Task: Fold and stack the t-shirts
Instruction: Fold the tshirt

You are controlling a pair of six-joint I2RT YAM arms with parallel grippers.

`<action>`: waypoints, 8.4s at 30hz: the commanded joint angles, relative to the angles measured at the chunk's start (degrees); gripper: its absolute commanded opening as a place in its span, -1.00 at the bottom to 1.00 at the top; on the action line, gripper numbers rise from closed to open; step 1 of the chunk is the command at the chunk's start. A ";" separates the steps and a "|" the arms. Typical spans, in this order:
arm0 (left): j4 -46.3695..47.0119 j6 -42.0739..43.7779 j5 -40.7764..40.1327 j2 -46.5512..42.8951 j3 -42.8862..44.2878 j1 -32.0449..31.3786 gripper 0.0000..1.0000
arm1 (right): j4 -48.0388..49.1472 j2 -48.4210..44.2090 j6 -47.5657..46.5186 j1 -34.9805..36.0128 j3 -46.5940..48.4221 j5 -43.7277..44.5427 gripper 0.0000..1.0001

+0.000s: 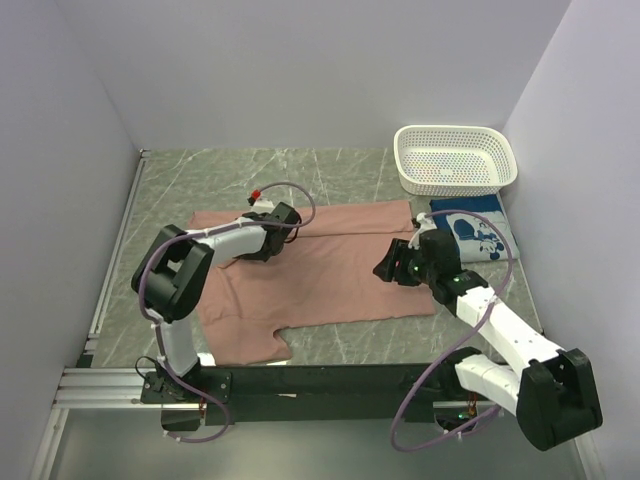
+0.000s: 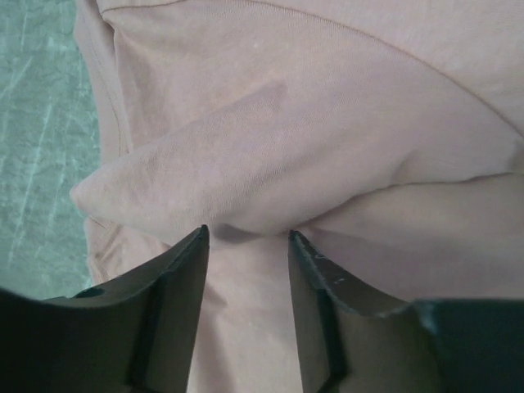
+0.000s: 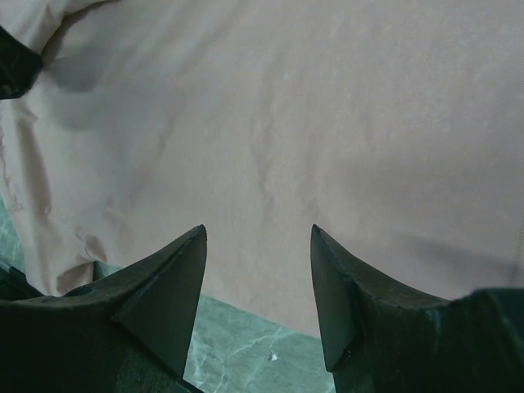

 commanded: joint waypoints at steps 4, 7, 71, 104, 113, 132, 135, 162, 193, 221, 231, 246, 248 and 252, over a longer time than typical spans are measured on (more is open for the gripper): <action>-0.33 0.99 -6.19 2.96 2.69 -0.28 0.18 | 4.54 1.70 -0.79 0.33 -1.14 -2.92 0.19; -0.07 1.96 -7.25 4.19 3.48 -0.28 0.26 | 5.34 2.84 -0.71 0.33 -1.41 -3.98 0.19; 9.78 -3.05 28.87 -0.20 8.76 21.17 -0.20 | 2.62 0.47 -1.85 0.33 -2.82 -4.51 0.14; 10.92 -3.31 30.54 4.99 10.69 21.70 -0.61 | 1.39 1.88 -3.08 0.33 -2.46 -4.24 0.14; 9.87 -4.19 30.80 1.92 9.55 21.52 -0.99 | 1.39 1.79 -3.08 0.41 -2.38 -4.33 0.14; -11.49 -21.50 24.73 -12.94 4.55 2.98 -0.95 | 0.33 -0.14 -4.48 0.33 -1.59 -7.93 0.14; -12.20 -23.61 25.35 -14.70 2.17 -0.27 -0.93 | 0.77 0.56 -4.92 0.50 -1.50 -9.51 0.14; 7.58 -11.48 39.07 -31.05 -16.20 21.34 0.53 | 25.11 33.48 14.67 17.11 20.80 -12.24 -0.15; -8.14 -35.30 28.87 -48.00 -35.81 38.75 0.28 | 28.28 50.75 17.14 19.40 22.59 -8.47 -0.15; 11.71 -9.02 48.11 -37.64 -29.47 35.94 0.50 | 34.17 60.14 27.06 24.85 34.44 -13.56 -0.10; 11.97 -9.03 48.73 -35.89 -29.56 33.83 0.38 | 33.81 64.54 28.65 26.78 37.61 -14.70 -0.11; 11.09 -8.41 48.82 -36.76 -28.07 32.07 0.27 | 35.31 62.09 30.14 27.13 37.00 -16.37 -0.84; 10.83 -8.32 48.29 -36.67 -27.89 31.89 0.31 | 35.40 61.12 30.41 27.13 37.70 -16.46 -1.00; 11.27 -8.67 48.12 -36.41 -28.33 31.98 0.42 | 34.96 60.59 31.02 26.87 39.37 -16.28 -1.00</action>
